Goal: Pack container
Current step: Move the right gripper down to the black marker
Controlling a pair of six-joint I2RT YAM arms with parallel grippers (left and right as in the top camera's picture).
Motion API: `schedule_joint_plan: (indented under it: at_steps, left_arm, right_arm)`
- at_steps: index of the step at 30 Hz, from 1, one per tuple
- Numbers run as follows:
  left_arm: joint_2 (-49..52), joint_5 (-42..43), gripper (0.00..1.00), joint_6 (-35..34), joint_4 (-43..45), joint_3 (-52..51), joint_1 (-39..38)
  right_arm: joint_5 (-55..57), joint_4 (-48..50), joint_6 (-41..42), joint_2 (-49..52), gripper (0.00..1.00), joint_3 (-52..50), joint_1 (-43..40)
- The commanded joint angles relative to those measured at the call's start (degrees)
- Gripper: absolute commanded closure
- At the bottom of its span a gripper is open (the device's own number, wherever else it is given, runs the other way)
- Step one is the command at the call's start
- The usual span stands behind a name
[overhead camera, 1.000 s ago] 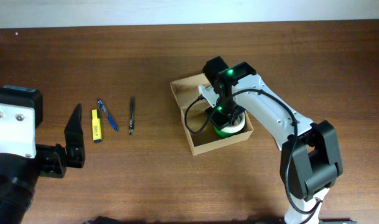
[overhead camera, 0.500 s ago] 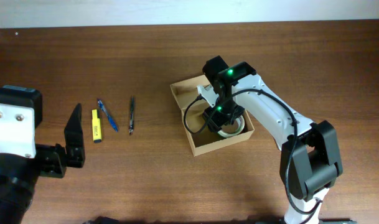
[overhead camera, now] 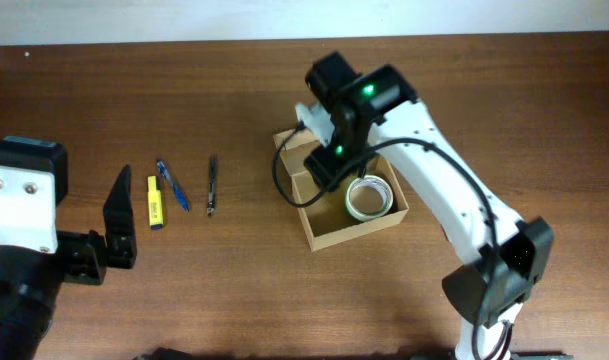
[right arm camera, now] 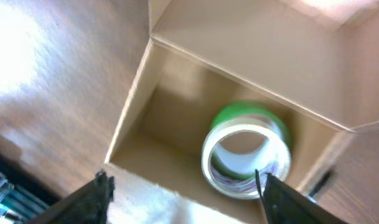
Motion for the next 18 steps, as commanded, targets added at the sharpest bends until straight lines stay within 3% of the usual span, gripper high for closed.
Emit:
schedule_joint_plan:
  at_steps: [1, 4, 8, 18]
  left_arm:
    - [-0.2, 0.8, 0.01, 0.9, -0.2, -0.2, 0.3]
    - [-0.2, 0.8, 0.01, 0.9, -0.2, -0.2, 0.3]
    - [-0.2, 0.8, 0.01, 0.9, -0.3, -0.2, 0.3]
    - [-0.2, 0.9, 0.01, 0.9, -0.4, -0.2, 0.3]
  right_arm:
    - [8.1, -2.9, 2.6, -0.2, 0.16, 10.7, -0.7]
    - [11.5, -5.2, 5.4, -0.2, 0.10, 15.9, -4.2]
    - [11.6, -8.9, 8.8, -0.1, 0.08, 15.4, -13.2]
    - [5.8, -10.4, 4.5, -0.1, 0.07, 11.8, -35.0]
